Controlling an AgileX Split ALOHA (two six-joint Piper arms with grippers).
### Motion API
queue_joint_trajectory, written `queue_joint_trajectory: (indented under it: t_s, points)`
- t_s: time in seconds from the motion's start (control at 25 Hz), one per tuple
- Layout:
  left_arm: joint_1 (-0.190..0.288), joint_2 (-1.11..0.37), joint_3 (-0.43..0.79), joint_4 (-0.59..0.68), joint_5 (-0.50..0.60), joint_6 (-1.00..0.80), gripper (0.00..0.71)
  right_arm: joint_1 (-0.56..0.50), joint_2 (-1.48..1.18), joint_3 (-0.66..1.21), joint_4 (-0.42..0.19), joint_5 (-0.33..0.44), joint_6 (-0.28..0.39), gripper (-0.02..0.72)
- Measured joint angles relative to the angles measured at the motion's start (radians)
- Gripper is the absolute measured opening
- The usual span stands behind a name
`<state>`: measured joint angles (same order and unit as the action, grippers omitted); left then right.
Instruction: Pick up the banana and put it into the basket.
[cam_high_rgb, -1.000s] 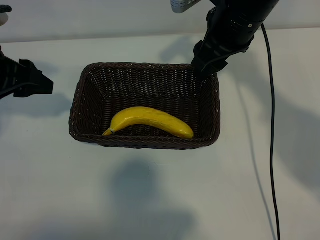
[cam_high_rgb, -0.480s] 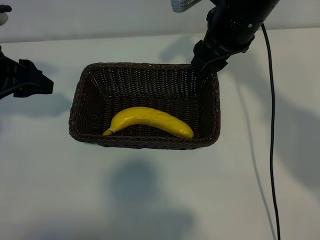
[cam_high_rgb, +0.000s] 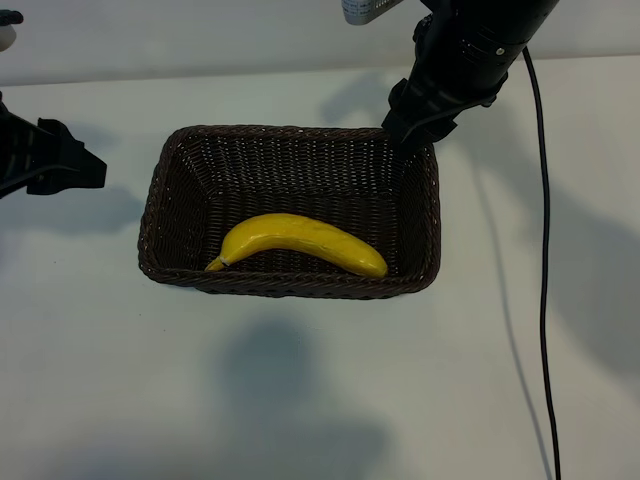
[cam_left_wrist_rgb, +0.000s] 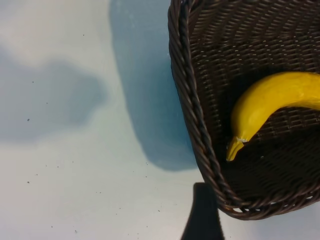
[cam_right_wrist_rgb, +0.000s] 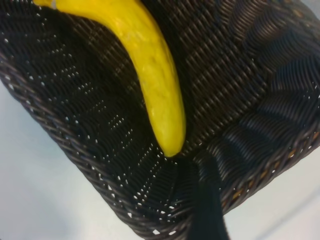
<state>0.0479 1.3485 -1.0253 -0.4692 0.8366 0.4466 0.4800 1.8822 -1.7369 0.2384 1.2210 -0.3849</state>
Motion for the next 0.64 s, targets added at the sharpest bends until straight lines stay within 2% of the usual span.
queue_joint_trajectory:
  t_s: [0.64]
  points:
    - [0.0, 0.0, 0.0, 0.001, 0.0, 0.0, 0.586, 0.0, 0.0, 0.0, 0.0, 0.0, 0.0, 0.538]
